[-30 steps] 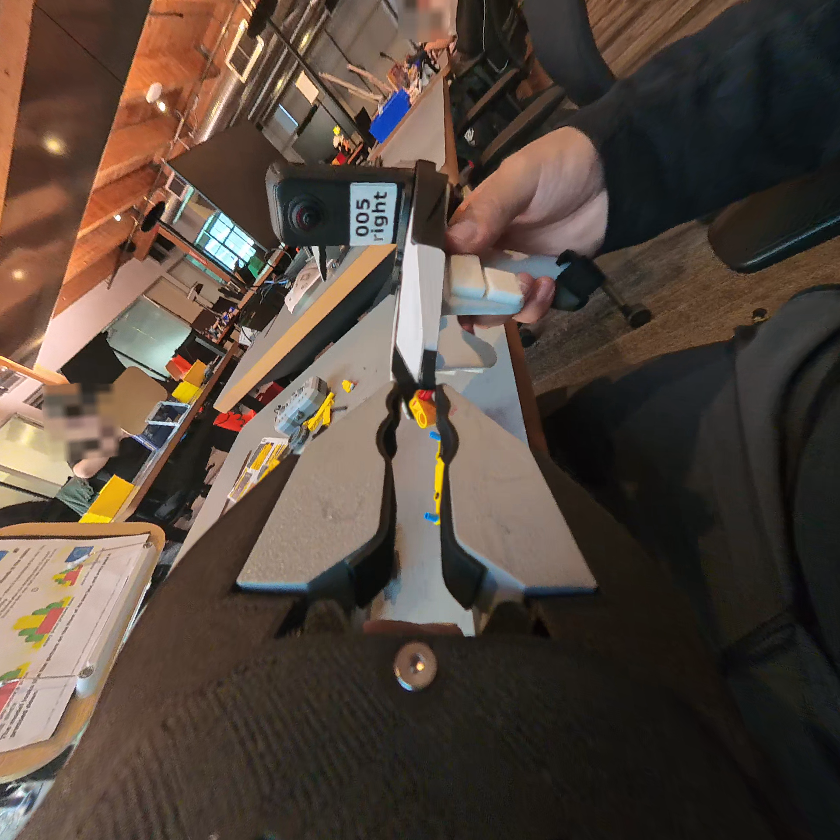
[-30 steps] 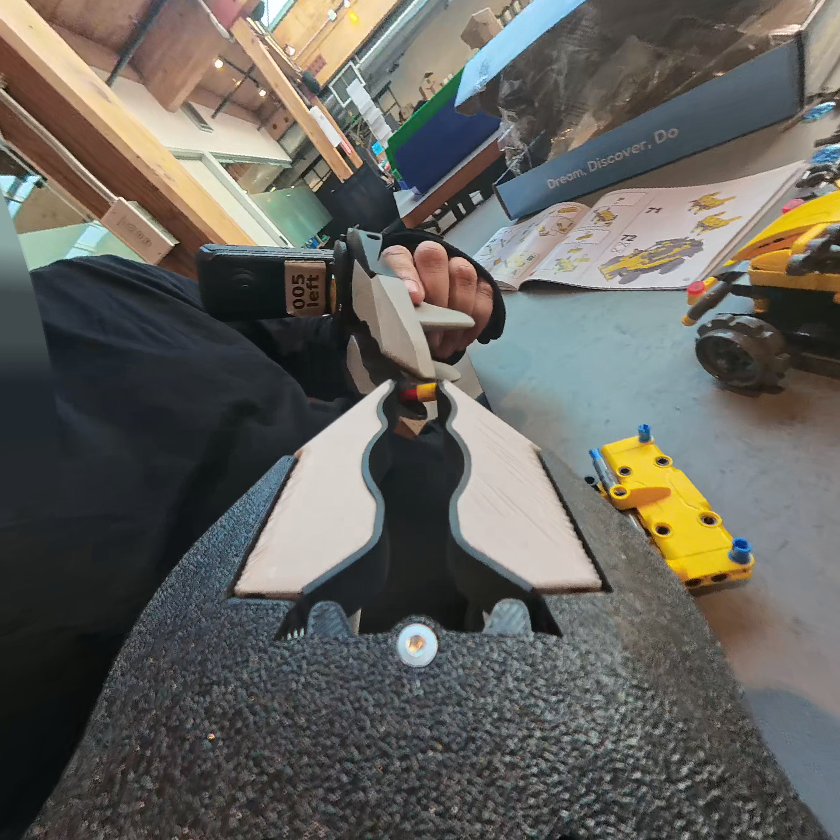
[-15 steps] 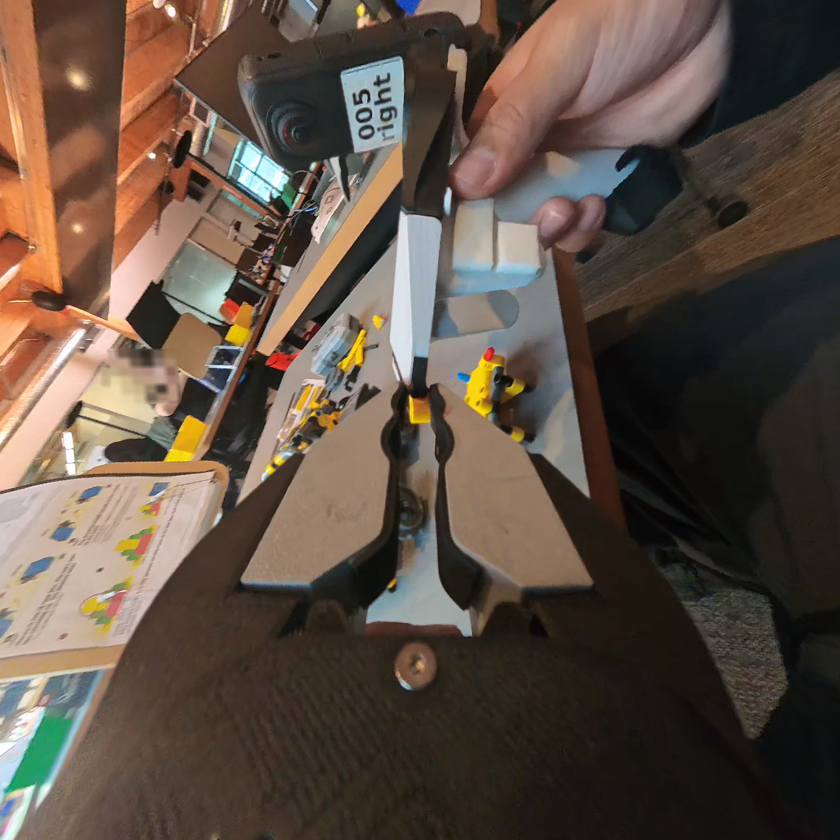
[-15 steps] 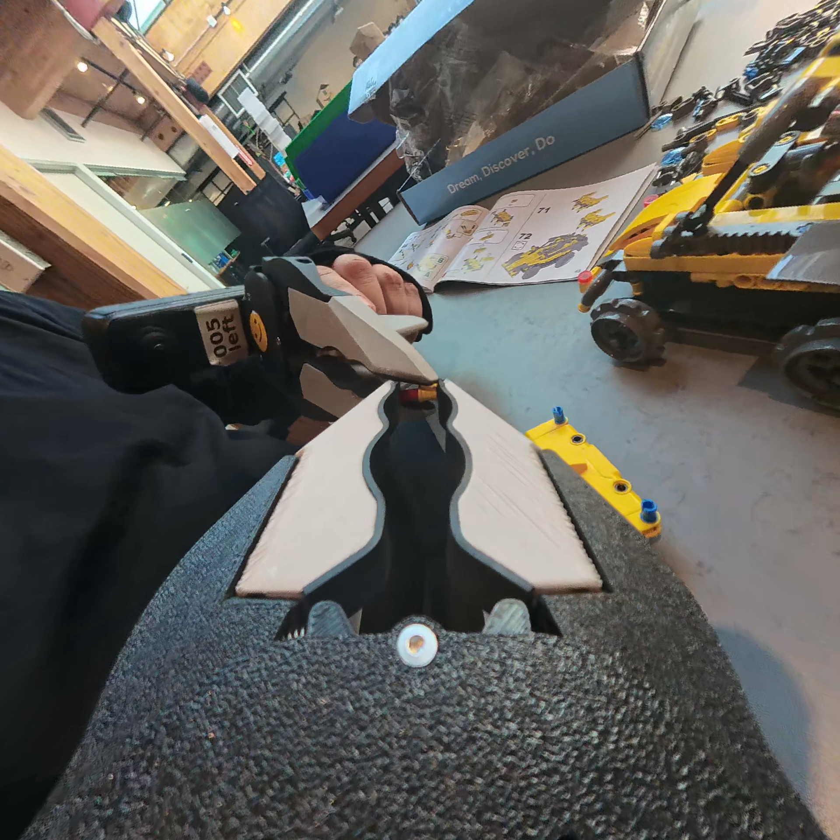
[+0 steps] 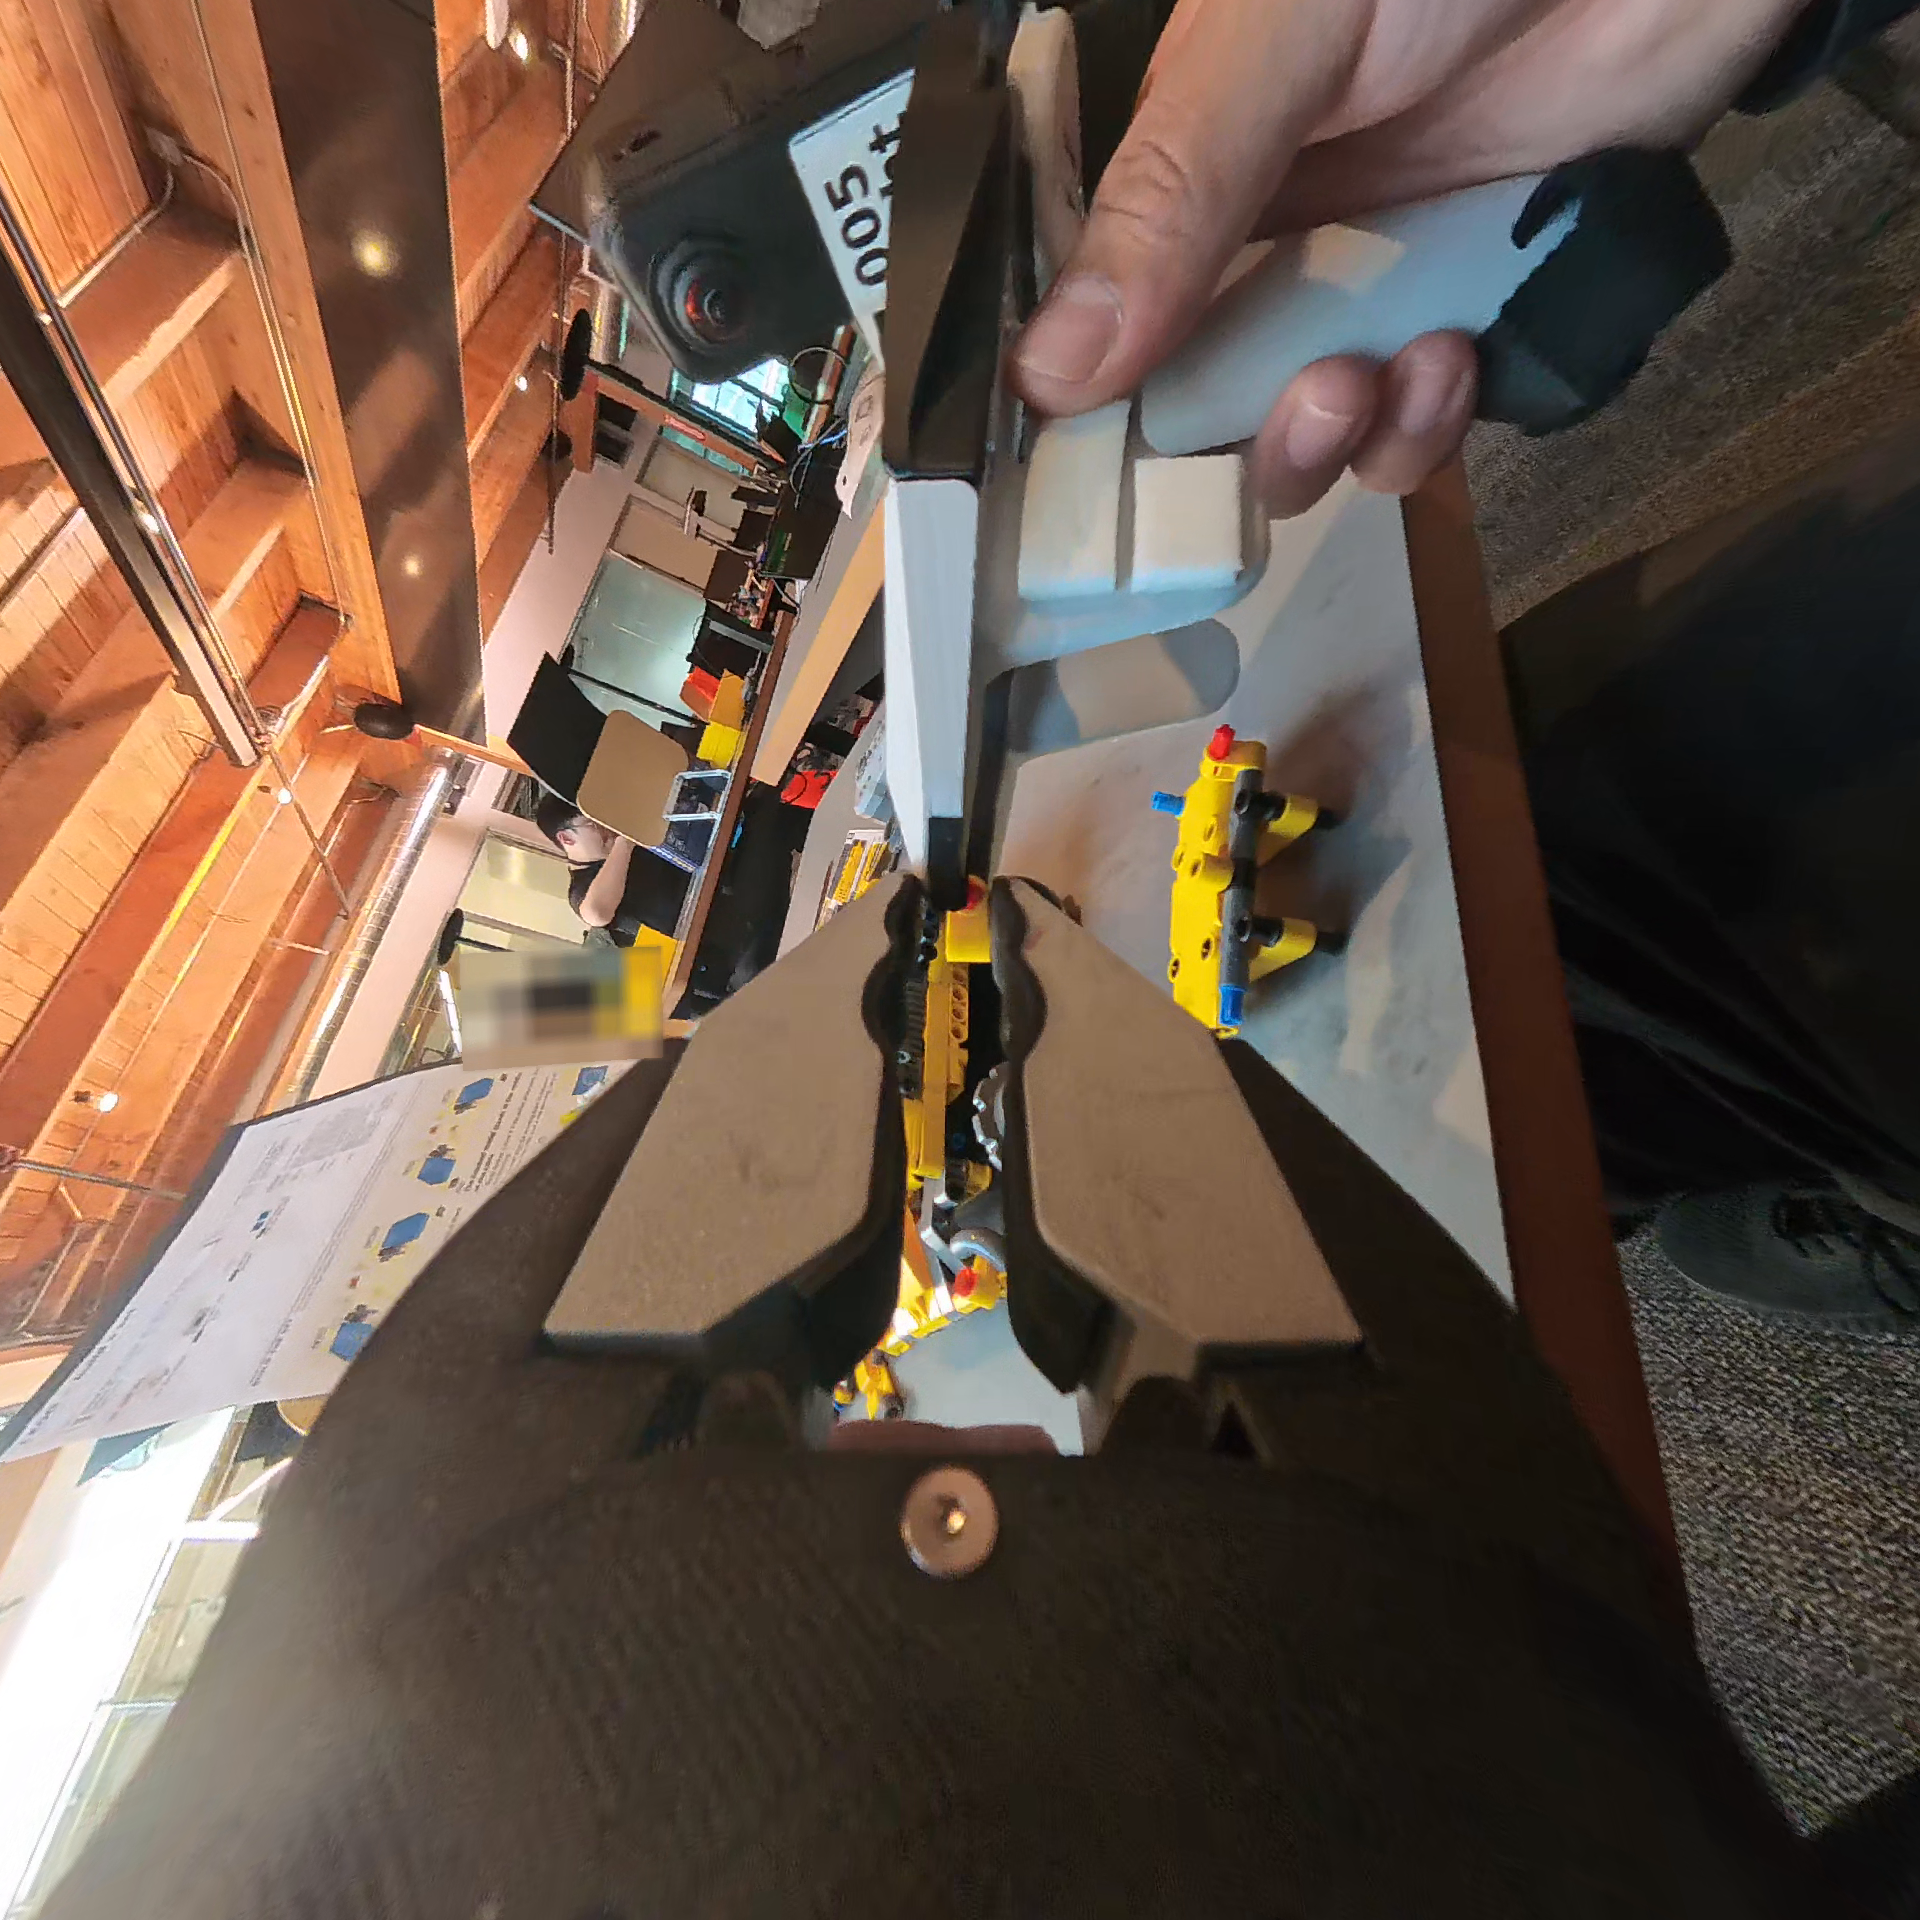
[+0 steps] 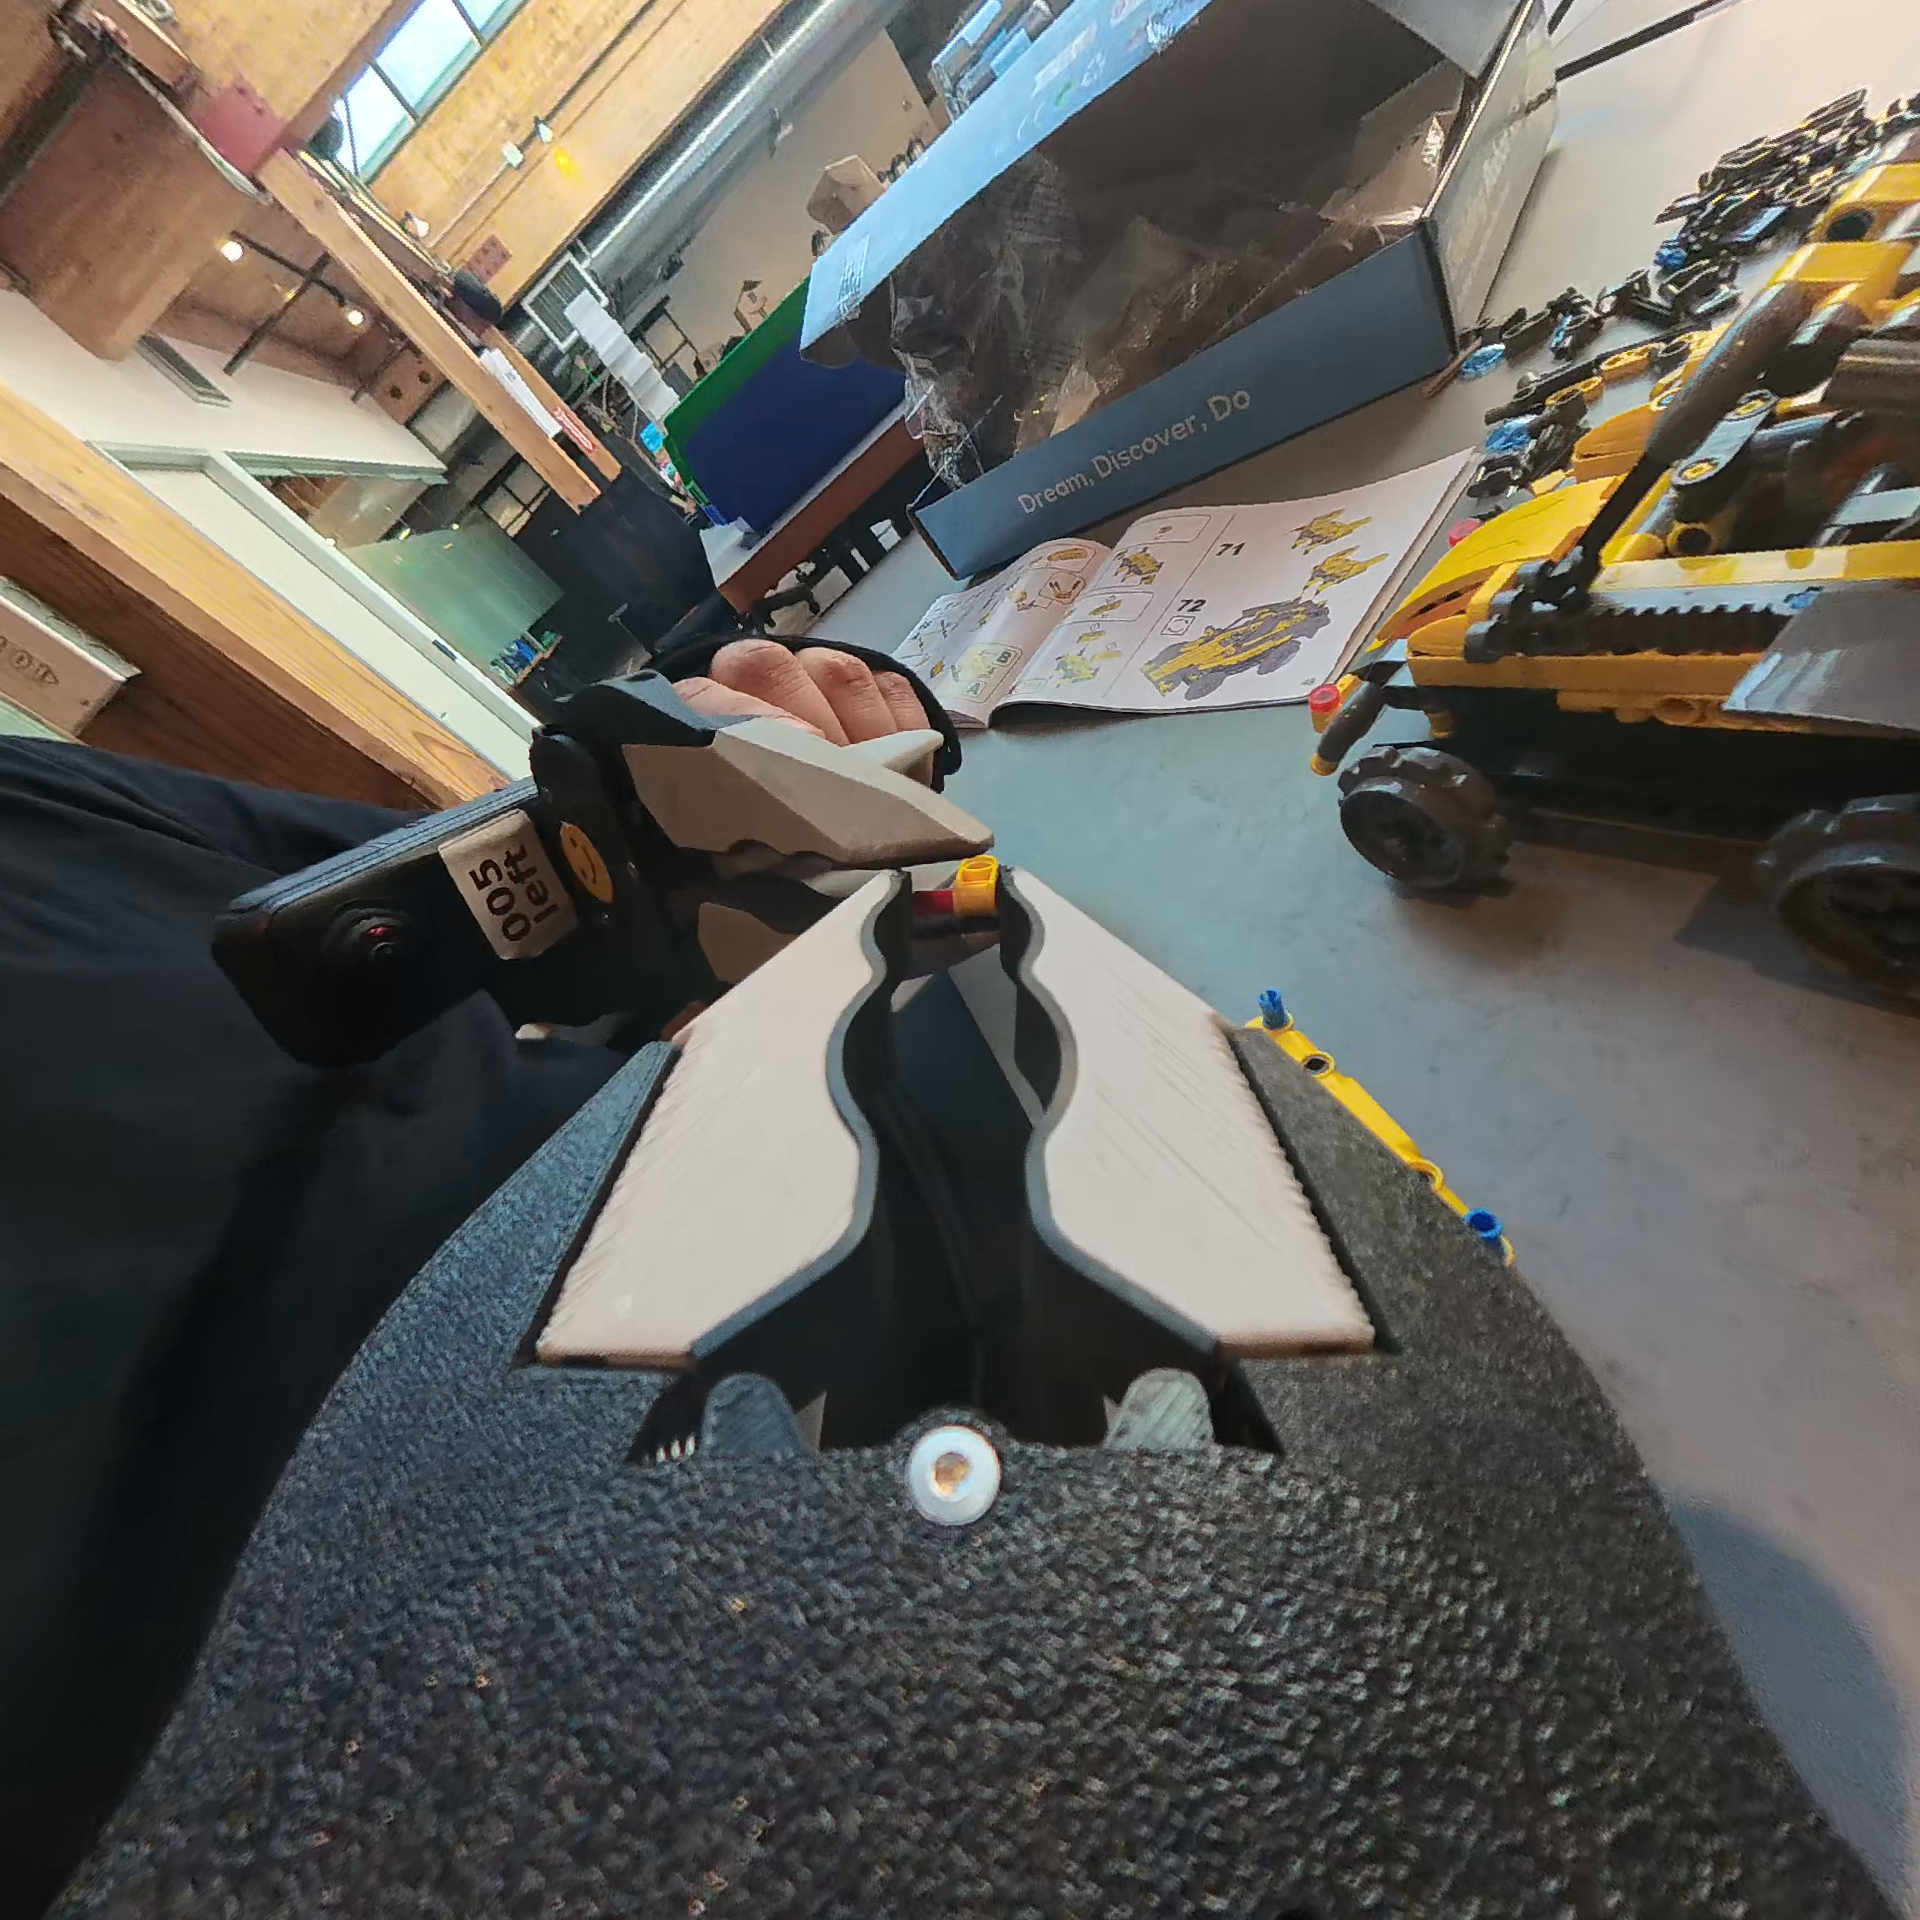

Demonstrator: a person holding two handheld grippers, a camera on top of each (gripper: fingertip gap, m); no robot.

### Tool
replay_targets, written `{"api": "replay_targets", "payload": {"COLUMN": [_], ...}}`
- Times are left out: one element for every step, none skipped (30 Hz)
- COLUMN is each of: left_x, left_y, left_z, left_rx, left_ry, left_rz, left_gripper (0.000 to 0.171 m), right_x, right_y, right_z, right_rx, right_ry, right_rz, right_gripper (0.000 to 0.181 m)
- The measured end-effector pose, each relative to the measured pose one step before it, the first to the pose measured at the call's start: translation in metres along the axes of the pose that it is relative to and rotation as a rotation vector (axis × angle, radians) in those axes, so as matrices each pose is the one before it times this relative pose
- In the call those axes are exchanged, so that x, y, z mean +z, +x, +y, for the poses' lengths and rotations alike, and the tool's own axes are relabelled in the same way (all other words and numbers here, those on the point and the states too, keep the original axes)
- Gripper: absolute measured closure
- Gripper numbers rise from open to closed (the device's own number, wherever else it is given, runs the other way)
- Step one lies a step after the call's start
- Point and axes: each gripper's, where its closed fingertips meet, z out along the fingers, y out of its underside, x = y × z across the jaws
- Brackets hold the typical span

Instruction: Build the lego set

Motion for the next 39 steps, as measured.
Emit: {"api": "replay_targets", "payload": {"left_x": [-0.00024,-0.00011,0.0002,0.00052,0.00061,0.00071,0.00063,0.00051,0.00039,0.00038,0.00031,0.00039,0.00049,0.00045,0.00052,0.00047,0.00032,0.0003,0.00027,0.00018,0.00032,0.0003,0.00037,0.00017,0.00005,-0.00019,-0.00022,-0.00027,-0.00024,-0.00018,-0.00012,-0.00027,-0.00035,-0.00035,-0.00028,0.00005,0.00042,0.00051,0.00079], "left_y": [-0.00054,-0.00029,0.00003,0.00052,0.00075,0.0007,0.00034,-0.00019,-0.0004,-0.00027,0.00004,0.00024,0.00033,0.00016,0.00022,0.00005,-0.00022,-0.00059,-0.00115,-0.00193,-0.00241,-0.00213,-0.00138,-0.00085,-0.00085,-0.00062,0.00019,0.00033,0.0002,0.00077,0.00112,0.00094,0.00111,0.00083,0.00033,0.00031,0.00047,0.00051,0.0002], "left_z": [-0.00033,0.00018,0.00069,0.00117,0.0015,0.00159,0.00185,0.00183,0.00123,0.0006,0.00027,-0.00005,-0.0003,-0.00021,-0.00025,-0.00053,-0.00089,-0.00076,-0.0005,0.00005,0.0007,0.00096,0.0008,0.00021,-0.00035,-0.00073,-0.00096,-0.00101,-0.00089,-0.00089,-0.00086,-0.00102,-0.00126,-0.00108,-0.0002,0.00035,0.00011,-0.00072,-0.00165], "left_rx": [-0.0077,-0.0082,-0.008,-0.008,-0.0084,-0.0086,-0.0094,-0.0102,-0.0101,-0.0092,-0.0073,-0.0047,-0.0011,0.0024,0.0035,0.0028,0.0015,-0.0011,-0.0049,-0.0092,-0.0135,-0.0188,-0.0242,-0.0263,-0.0237,-0.0195,-0.0155,-0.0105,-0.0051,-0.0006,0.0013,0.0001,-0.0053,-0.0133,-0.017,-0.0141,-0.01,-0.0085,-0.0067], "left_ry": [-0.00056,-0.00189,-0.00205,-0.00195,-0.0022,-0.00233,-0.00441,-0.00484,-0.00155,0.00063,0.00145,0.001,-0.00001,-0.00083,-0.00149,0.00015,0.0028,0.0021,0.00058,-0.00182,-0.00417,-0.00528,-0.00325,-0.00004,0.00231,0.00401,0.00436,0.00324,0.00161,0.00096,0.00064,0.0014,0.00293,0.00275,-0.00102,-0.00096,0.00267,0.00544,0.00632], "left_rz": [0.0003,0.0009,0.0014,0.0031,0.0052,0.006,0.0057,0.0045,0.003,0.0029,0.0034,0.0028,0.0004,-0.0018,-0.002,-0.0032,-0.0046,-0.0049,-0.0062,-0.0094,-0.0106,-0.0072,-0.0011,0.0017,0.0,0.0009,0.0049,0.0044,0.0009,0.001,0.0016,-0.0009,-0.0009,-0.0021,-0.0038,-0.0012,0.0031,0.0051,0.0034], "left_gripper": [0.162,0.162,0.163,0.163,0.163,0.163,0.163,0.164,0.166,0.166,0.166,0.166,0.166,0.167,0.167,0.167,0.167,0.167,0.167,0.167,0.167,0.167,0.167,0.167,0.168,0.168,0.167,0.167,0.167,0.167,0.168,0.168,0.167,0.167,0.167,0.167,0.167,0.167,0.167], "right_x": [-0.00011,0.00015,0.00026,0.00042,0.00032,0.00026,-0.00009,-0.00041,-0.00052,-0.00067,-0.00057,-0.0004,-0.00043,-0.00048,-0.00053,-0.00073,-0.00081,-0.0011,-0.00157,-0.00216,-0.0026,-0.00268,-0.00211,-0.00114,-0.00037,0.00039,0.00084,0.00114,0.00145,0.00172,0.00208,0.002,0.00177,0.0013,0.00076,0.00015,-0.00066,-0.00106,-0.00154], "right_y": [-0.00025,0.00008,0.00055,0.00112,0.00156,0.00152,0.0012,0.0004,-0.0004,-0.00039,0.00023,0.00022,0.00035,0.00015,0.00032,0.00012,-0.00037,-0.00023,0.0005,0.00015,0.00005,-0.00019,-0.00058,-0.00075,-0.00011,0.0003,-0.00025,-0.00083,-0.00172,-0.00201,-0.00148,-0.00015,0.00081,0.00106,0.0004,-0.00001,0.0003,-0.00004,-0.00037], "right_z": [-0.0006,-0.00053,-0.00024,0.00021,0.00043,0.00024,-0.00005,-0.00068,-0.00118,-0.00095,-0.00044,0.00016,0.00004,-0.00005,0.00018,-0.0001,-0.00055,-0.0009,-0.00158,-0.00215,-0.00284,-0.00255,-0.00172,-0.00058,0.00011,0.00023,0.00031,-0.0002,-0.00041,0.00002,0.00079,0.00124,0.00108,0.00113,0.00151,0.00071,0.00051,0.00018,-0.00052], "right_rx": [0.0006,0.0007,0.0047,0.0063,0.0038,0.0018,0.0018,0.0026,0.0037,0.0052,0.0042,0.0028,0.0018,0.0004,0.0021,0.0047,0.005,0.0032,-0.0003,-0.0069,-0.0094,-0.0106,-0.0105,-0.0076,-0.0058,-0.0054,-0.0042,-0.0027,-0.0021,-0.0004,0.0018,-0.0001,-0.003,-0.0049,-0.0059,0.0011,0.0003,-0.0013,-0.0038], "right_ry": [0.0094,0.0082,0.0052,0.0008,-0.0015,0.0,0.0028,0.006,0.0088,0.0062,0.0032,0.0005,0.0017,0.0036,0.0021,0.0026,0.0046,0.0056,0.0087,0.0112,0.0135,0.0104,0.0054,-0.0014,-0.0045,-0.0041,-0.0017,0.002,0.0037,0.0008,-0.0053,-0.0088,-0.0071,-0.0068,-0.0091,-0.0062,-0.0081,-0.007,-0.0002], "right_rz": [-0.003,-0.0022,-0.0012,0.0016,0.005,0.0062,0.0051,0.0009,-0.0042,-0.0045,-0.0006,-0.0001,0.0007,0.0011,0.0012,-0.0011,-0.0038,-0.0012,0.0053,0.0049,0.0064,0.0066,0.0036,0.003,0.0056,0.0075,0.0037,-0.0007,-0.0064,-0.0095,-0.0062,0.0009,0.007,0.0099,0.0063,0.0072,0.011,0.0114,0.0125], "right_gripper": [0.165,0.165,0.165,0.165,0.165,0.165,0.165,0.165,0.165,0.165,0.165,0.165,0.165,0.165,0.165,0.165,0.165,0.165,0.165,0.165,0.165,0.163,0.161,0.16,0.159,0.158,0.157,0.157,0.157,0.157,0.157,0.157,0.157,0.159,0.162,0.163,0.165,0.165,0.165]}}
